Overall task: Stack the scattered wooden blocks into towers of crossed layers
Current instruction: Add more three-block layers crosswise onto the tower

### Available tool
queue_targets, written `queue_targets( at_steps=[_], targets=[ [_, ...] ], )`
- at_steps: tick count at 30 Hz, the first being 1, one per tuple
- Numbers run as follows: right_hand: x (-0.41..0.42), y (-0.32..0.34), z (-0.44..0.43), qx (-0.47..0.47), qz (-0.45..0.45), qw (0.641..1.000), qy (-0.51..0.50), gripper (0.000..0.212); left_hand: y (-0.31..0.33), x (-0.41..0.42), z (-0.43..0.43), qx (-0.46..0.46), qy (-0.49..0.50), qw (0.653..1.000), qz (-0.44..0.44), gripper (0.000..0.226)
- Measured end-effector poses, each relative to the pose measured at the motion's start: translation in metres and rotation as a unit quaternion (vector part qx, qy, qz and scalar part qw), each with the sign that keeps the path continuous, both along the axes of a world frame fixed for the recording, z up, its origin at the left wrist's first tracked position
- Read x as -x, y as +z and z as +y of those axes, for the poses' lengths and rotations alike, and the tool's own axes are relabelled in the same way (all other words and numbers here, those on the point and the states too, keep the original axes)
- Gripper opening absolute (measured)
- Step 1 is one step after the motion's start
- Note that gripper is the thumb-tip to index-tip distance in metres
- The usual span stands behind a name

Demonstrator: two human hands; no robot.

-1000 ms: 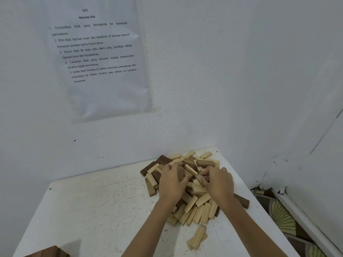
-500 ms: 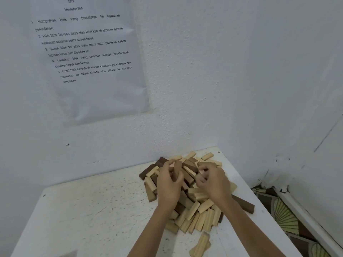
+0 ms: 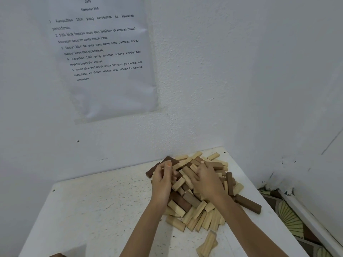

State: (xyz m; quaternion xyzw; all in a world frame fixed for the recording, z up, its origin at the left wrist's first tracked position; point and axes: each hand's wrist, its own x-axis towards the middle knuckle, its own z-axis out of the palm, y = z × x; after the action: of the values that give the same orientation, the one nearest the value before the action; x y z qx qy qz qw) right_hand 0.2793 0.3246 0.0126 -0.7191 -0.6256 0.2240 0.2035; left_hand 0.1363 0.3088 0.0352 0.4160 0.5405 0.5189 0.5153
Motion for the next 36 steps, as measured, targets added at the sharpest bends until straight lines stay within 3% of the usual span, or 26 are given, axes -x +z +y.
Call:
queue_targets(
  at_steps=[3,6,11,15,20,29,36],
  targets=[
    [0.004,0.000,-0.002,0.016,-0.074,0.997,-0.004,0.028,0.000,0.008,-0.007,0.003,0.002,1.000,-0.012,0.027],
    [0.005,0.002,-0.006,0.008,-0.055,0.998,-0.012,0.022,0.003,0.014,-0.016,0.011,0.009,1.000,-0.021,0.019],
    [0.009,0.011,-0.018,-0.070,0.138,0.987,-0.044,0.022,0.006,0.026,-0.029,0.007,0.039,0.999,-0.004,0.016],
    [0.018,0.029,-0.037,-0.101,0.304,0.946,-0.052,0.022,0.008,0.035,-0.041,0.003,0.050,0.999,0.006,0.020],
    [0.032,0.039,-0.074,-0.089,0.429,0.898,-0.031,0.019,0.009,0.046,-0.066,-0.012,0.057,0.998,-0.001,0.018],
    [0.055,0.015,-0.139,-0.039,0.494,0.868,-0.041,0.021,0.003,0.059,-0.132,-0.019,0.042,0.998,0.031,0.018],
    [0.074,-0.011,-0.181,-0.003,0.460,0.888,-0.027,0.009,-0.016,0.076,-0.185,0.005,0.047,0.996,0.075,0.019]
  ],
)
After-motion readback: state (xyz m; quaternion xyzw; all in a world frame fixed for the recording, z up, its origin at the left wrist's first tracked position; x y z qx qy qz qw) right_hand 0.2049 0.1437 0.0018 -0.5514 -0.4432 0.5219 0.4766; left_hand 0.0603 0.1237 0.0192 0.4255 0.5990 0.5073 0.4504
